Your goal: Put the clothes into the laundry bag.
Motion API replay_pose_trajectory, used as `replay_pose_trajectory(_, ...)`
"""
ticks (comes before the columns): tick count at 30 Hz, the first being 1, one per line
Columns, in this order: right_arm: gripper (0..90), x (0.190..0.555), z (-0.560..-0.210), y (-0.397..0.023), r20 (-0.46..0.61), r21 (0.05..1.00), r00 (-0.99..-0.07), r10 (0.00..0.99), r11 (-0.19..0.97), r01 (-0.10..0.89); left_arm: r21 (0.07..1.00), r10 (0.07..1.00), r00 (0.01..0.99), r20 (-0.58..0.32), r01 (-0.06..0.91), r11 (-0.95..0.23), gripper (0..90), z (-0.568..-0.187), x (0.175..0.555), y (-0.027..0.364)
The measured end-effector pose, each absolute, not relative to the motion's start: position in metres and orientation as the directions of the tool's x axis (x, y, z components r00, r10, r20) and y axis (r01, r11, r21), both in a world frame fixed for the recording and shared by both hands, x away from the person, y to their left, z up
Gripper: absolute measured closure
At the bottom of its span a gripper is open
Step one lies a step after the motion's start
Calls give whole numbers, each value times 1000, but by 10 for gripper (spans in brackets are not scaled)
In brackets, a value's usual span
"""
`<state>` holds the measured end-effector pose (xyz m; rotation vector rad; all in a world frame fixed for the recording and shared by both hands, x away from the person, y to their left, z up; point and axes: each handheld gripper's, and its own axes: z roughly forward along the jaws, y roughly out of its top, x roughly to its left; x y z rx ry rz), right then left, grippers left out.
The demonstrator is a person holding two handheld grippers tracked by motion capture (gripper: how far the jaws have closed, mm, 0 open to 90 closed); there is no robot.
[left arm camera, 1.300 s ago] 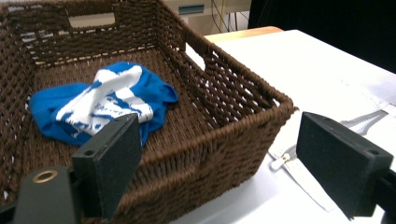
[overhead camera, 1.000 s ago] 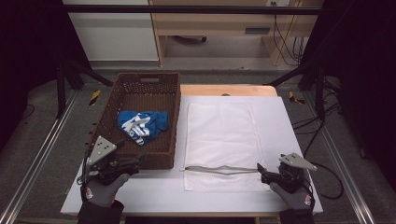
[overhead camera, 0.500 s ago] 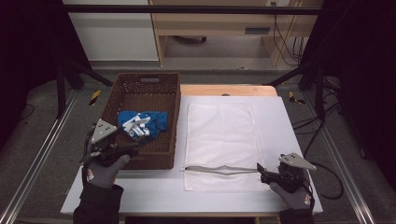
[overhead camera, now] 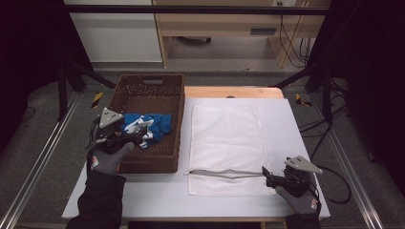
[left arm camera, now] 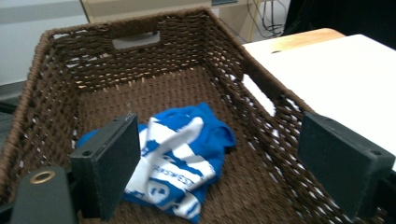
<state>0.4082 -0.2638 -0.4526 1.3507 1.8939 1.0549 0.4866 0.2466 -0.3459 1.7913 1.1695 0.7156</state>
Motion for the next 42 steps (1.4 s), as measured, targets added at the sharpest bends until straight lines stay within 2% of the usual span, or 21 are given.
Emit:
replay_pose_trajectory(12,48,410,-455,-264,-13,850,-321,947,180,496,846,920,387,66,468,-257,122,-350,526,244)
replay_pose_trajectory(23,47,411,-457,-264,-12,846,-324,946,182,501,763,927,368,71,579,-288,94,-381,568,247)
replay_pose_trajectory(30,45,411,-458,-263,3,841,-325,946,173,513,749,924,376,70,592,-298,82,-385,573,245)
replay_pose_trajectory(42,41,413,-461,-263,-9,836,-329,944,188,515,666,921,383,75,668,-332,54,-404,585,239)
